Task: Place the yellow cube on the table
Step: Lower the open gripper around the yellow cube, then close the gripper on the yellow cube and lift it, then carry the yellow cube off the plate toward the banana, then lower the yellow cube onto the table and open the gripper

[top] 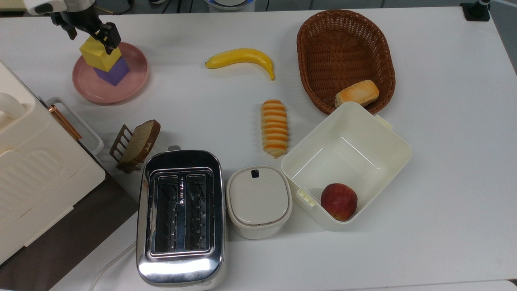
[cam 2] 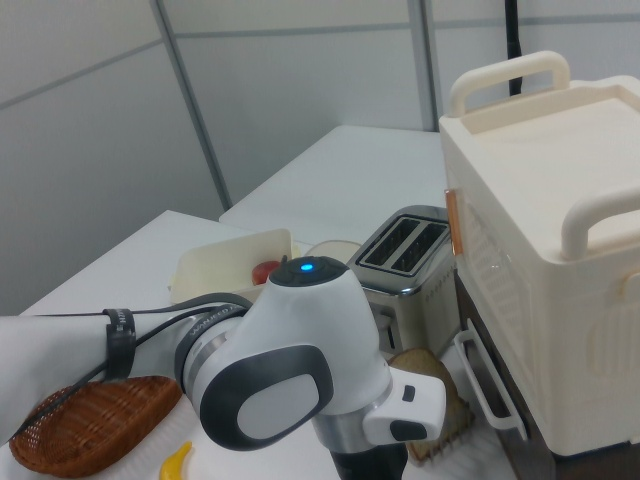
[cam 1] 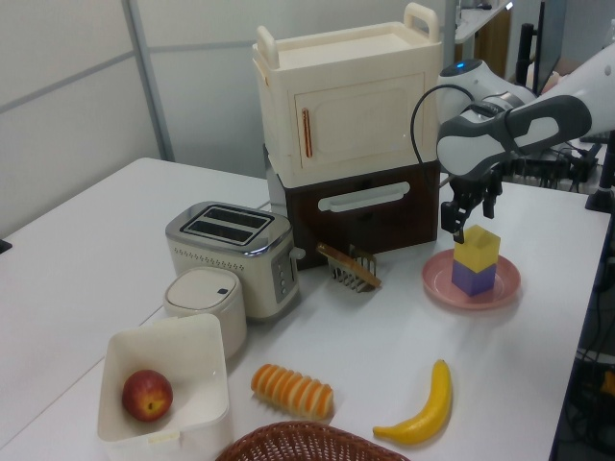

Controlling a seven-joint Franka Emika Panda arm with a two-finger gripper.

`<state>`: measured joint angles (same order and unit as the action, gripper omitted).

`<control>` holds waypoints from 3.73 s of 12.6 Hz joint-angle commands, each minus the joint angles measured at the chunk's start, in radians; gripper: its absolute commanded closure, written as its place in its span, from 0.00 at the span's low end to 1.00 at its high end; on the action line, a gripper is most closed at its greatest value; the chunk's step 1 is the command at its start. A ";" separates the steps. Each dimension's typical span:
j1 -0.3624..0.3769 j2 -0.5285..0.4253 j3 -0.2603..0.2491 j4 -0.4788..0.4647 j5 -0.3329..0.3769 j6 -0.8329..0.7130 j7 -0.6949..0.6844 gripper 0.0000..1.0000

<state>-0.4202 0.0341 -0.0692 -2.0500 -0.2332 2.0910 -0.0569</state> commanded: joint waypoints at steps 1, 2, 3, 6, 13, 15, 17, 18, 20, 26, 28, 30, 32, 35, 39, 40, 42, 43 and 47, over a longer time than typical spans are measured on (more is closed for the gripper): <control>-0.006 -0.002 -0.004 -0.024 -0.008 0.029 -0.026 0.00; -0.009 0.000 -0.004 -0.024 -0.008 0.029 -0.040 0.00; -0.018 0.003 -0.006 -0.024 -0.009 0.030 -0.050 0.00; -0.026 0.016 -0.006 -0.024 -0.009 0.030 -0.057 0.00; -0.025 0.032 -0.006 -0.024 -0.018 0.020 -0.084 0.74; -0.020 0.024 -0.004 -0.021 -0.018 0.015 -0.083 0.74; -0.015 -0.009 0.006 -0.016 -0.018 0.006 -0.077 0.74; 0.003 -0.029 0.029 -0.015 -0.018 -0.015 -0.075 0.74; 0.011 -0.054 0.075 0.005 -0.018 -0.040 -0.067 0.75; 0.095 -0.022 0.181 0.057 -0.018 -0.055 0.109 0.75; 0.124 0.003 0.196 0.062 -0.017 -0.046 0.146 0.75; 0.187 0.081 0.195 0.147 -0.014 -0.057 0.245 0.75; 0.222 0.142 0.195 0.212 -0.020 -0.059 0.342 0.75; 0.254 0.184 0.192 0.244 -0.025 -0.049 0.397 0.75; 0.268 0.219 0.192 0.252 -0.047 -0.052 0.431 0.76; 0.287 0.228 0.193 0.248 -0.048 -0.057 0.449 0.78; 0.299 0.228 0.195 0.240 -0.048 -0.063 0.471 0.79; 0.299 0.230 0.196 0.235 -0.049 -0.069 0.471 0.78; 0.310 0.248 0.197 0.240 -0.063 -0.085 0.473 0.00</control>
<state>-0.1241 0.2787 0.1322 -1.8178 -0.2685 2.0407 0.3852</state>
